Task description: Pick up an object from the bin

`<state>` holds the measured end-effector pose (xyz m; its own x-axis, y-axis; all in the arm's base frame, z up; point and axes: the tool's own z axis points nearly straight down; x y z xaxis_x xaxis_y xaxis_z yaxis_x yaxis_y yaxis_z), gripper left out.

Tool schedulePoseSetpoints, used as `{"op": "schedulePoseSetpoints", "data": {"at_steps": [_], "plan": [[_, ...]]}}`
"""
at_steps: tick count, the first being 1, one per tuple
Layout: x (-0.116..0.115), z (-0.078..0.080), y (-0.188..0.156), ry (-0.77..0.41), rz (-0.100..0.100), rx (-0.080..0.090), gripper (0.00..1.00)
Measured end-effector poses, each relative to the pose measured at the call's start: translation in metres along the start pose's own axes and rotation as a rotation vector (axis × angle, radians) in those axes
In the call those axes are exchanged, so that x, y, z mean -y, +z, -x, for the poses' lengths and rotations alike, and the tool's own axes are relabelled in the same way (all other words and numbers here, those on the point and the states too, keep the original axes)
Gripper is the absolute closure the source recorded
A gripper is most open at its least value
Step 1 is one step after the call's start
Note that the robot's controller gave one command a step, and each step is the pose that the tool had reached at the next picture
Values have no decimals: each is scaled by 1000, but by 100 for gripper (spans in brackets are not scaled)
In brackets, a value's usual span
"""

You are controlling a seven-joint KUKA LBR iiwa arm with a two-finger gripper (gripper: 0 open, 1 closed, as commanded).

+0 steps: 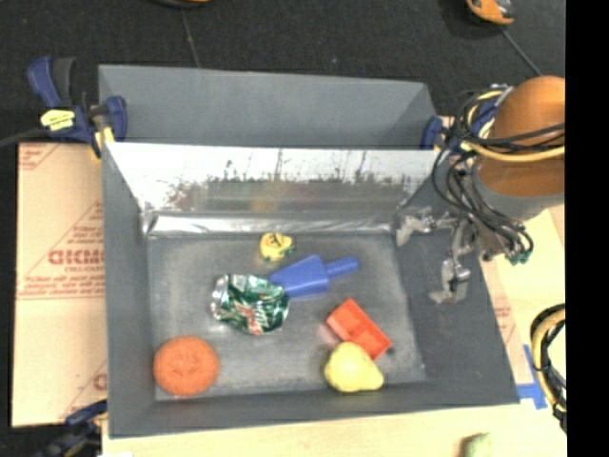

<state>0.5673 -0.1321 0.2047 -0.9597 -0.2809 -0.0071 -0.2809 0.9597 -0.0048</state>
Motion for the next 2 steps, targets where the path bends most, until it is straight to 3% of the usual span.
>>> {"op": "schedulePoseSetpoints", "data": {"at_steps": [1, 2], "plan": [[-16, -15, 21, -147, 2, -3, 0], [-36, -12, 69, 135, 0, 0, 0]]}}
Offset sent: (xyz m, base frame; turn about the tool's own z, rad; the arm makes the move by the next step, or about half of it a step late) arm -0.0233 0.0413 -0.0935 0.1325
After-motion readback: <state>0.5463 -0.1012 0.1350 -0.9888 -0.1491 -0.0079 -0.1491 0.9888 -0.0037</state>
